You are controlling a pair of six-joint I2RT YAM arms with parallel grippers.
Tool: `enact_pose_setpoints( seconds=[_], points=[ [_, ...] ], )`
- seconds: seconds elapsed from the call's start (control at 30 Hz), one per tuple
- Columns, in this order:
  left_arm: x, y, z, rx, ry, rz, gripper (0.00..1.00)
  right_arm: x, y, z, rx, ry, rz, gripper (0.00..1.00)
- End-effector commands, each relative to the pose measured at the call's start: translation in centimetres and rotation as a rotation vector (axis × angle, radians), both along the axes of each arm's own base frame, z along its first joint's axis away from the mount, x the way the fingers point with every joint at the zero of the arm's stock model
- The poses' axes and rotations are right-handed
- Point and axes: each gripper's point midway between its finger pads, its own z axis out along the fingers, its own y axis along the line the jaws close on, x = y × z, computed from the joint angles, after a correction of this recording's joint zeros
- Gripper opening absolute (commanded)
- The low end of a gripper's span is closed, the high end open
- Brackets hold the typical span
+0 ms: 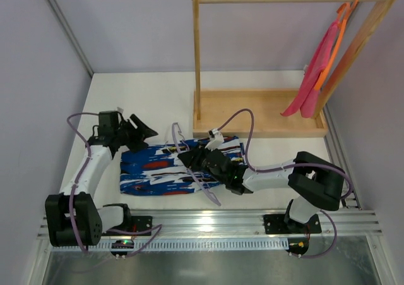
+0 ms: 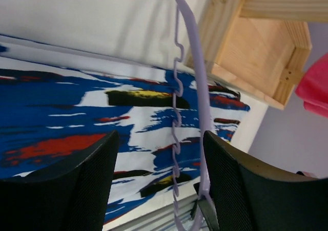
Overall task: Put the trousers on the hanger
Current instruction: Place trousers on hanger
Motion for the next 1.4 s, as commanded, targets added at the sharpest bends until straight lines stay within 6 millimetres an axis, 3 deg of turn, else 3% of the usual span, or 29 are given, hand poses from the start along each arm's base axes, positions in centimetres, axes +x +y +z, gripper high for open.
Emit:
enact_pose_setpoints(
  seconds=[0.0, 0.03, 0.23, 0.33, 0.37, 0.43, 0.5, 0.53, 0.57, 0.63, 0.83, 0.93, 1.17, 1.23, 1.37],
  points=[
    [1.6, -4.4, 1.6, -0.13, -0.103, -0.098, 0.67, 0.8, -1.5, 2.3, -0.02, -0.068, -0.065, 0.3],
    [1.5, -5.3, 1.7, -0.146, -0.103, -0.113, 0.67, 1.0, -2.2, 1.5, -0.079, -0.072, -0.083, 0.31],
    [1.5, -9.2, 2.2, -0.193, -0.1, -0.223, 0.63, 1.2, -3.9, 1.6, -0.213, -0.129, -0.091, 0.32],
    [1.6, -11.0, 2.4, -0.193, -0.097, -0.241, 0.62, 0.8, -3.6, 1.7, -0.295, -0.162, -0.025, 0.36],
    [1.7, -11.3, 2.4, -0.195, -0.098, -0.24, 0.61, 0.5, -2.8, 2.6, -0.301, -0.176, 0.016, 0.39],
    [1.9, -11.5, 2.7, -0.193, -0.102, -0.241, 0.61, -0.1, -2.5, 2.0, -0.382, -0.193, 0.095, 0.43],
    [1.4, -9.9, 1.9, -0.088, -0.057, -0.214, 0.62, -1.2, -1.4, 2.6, -0.427, -0.239, 0.183, 0.46],
    [2.6, -8.3, 2.6, 0.008, -0.081, -0.153, 0.64, -1.6, -1.4, 1.5, -0.488, -0.231, 0.222, 0.46],
    [1.5, -6.9, 1.5, 0.076, -0.003, -0.132, 0.66, -1.8, -0.5, 2.5, -0.495, -0.252, 0.244, 0.46],
    [2.2, -3.9, 2.1, 0.177, 0.005, -0.076, 0.7, -2.8, 1.1, 1.6, -0.582, -0.268, 0.319, 0.46],
    [1.6, 3.3, 1.2, 0.15, 0.087, 0.06, 0.71, -5.2, 5.0, -2.3, -0.671, -0.253, 0.473, 0.46],
    [1.1, 4.3, 1.0, 0.131, 0.089, 0.065, 0.71, -5.6, 5.6, -4.1, -0.704, -0.221, 0.497, 0.46],
    [0.8, 3.9, 0.3, 0.122, 0.096, 0.008, 0.71, -5.3, 5.7, -7.1, -0.781, -0.19, 0.503, 0.45],
    [0.9, 3.8, 0.4, 0.115, 0.091, 0.006, 0.72, -5.3, 5.6, -7.6, -0.792, -0.183, 0.499, 0.41],
    [1.3, 3.2, 0.6, 0.074, 0.069, -0.017, 0.71, -5.2, 5.5, -7.5, -0.786, -0.18, 0.486, 0.19]
  ],
)
